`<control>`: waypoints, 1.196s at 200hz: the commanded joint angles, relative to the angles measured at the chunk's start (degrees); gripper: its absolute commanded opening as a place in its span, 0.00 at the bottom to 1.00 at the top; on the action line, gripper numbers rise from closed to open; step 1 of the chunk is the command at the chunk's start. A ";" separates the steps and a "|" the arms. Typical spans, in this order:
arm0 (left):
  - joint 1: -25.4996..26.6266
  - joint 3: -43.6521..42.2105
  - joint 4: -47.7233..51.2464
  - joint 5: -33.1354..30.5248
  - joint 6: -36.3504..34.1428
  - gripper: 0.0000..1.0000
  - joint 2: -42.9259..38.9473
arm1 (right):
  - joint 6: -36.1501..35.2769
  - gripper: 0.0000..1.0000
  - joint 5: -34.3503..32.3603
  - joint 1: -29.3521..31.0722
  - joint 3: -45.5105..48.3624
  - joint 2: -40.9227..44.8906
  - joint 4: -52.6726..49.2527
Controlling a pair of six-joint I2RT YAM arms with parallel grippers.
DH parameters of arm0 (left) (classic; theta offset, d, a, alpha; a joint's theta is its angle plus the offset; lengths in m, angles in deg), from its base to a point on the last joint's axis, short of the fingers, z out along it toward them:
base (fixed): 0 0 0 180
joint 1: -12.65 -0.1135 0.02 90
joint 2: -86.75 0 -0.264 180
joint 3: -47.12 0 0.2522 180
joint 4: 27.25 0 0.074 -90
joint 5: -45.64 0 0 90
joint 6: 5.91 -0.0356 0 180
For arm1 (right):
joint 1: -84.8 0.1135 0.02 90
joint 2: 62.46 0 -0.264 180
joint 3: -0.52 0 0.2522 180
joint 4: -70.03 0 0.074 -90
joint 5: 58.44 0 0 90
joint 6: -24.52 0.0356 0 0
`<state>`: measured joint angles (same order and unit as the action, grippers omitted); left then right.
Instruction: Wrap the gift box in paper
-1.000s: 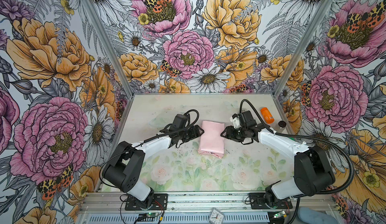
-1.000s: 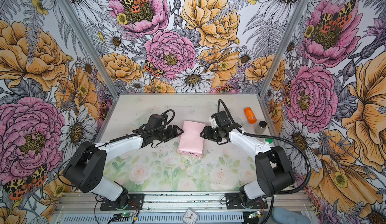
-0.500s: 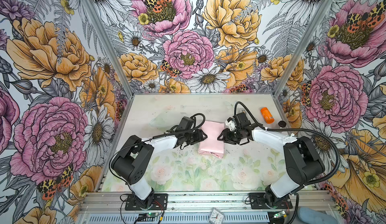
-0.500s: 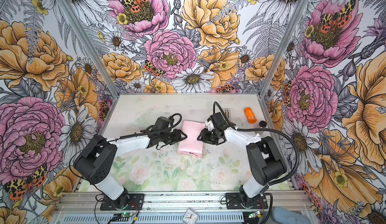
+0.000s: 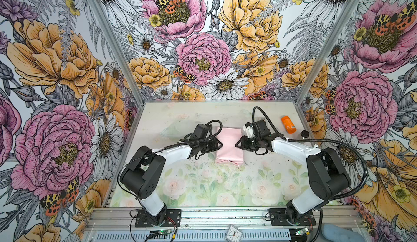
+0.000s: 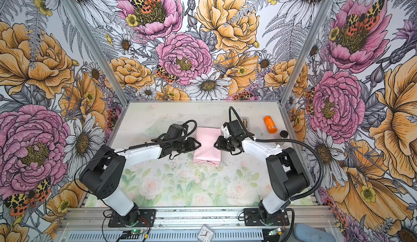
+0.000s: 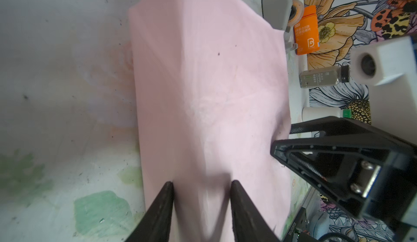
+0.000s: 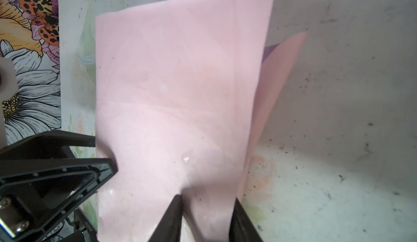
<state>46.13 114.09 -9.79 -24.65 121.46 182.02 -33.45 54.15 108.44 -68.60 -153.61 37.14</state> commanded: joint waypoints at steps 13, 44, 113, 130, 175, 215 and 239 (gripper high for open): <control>1.21 2.53 -8.93 1.15 -6.10 0.42 -1.52 | -5.91 0.34 -2.85 3.48 0.80 5.10 7.92; 2.67 -0.29 -14.40 -0.35 -10.05 0.42 -2.43 | -7.41 0.34 -5.63 4.20 4.23 8.27 12.55; 8.48 -11.13 -25.90 -7.80 -20.02 0.43 -5.95 | -6.58 0.32 -10.57 6.88 20.14 17.35 25.40; 10.19 -15.12 -30.22 -10.04 -21.13 0.43 -7.21 | -6.59 0.32 -11.63 8.44 22.99 19.08 26.92; 13.92 -21.94 -34.74 -16.22 -22.32 0.43 -10.67 | -5.86 0.32 -14.36 12.27 29.00 24.64 27.77; 15.74 -26.77 -34.92 -20.58 -20.13 0.48 -14.23 | -3.32 0.34 -16.74 13.88 34.42 32.62 24.73; 16.84 -29.80 -34.71 -22.33 -18.40 0.54 -16.67 | -1.37 0.47 -18.45 14.07 37.32 39.86 21.67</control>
<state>61.82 86.83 -42.42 -44.72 101.09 168.01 -36.99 36.71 122.03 -33.34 -119.78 61.31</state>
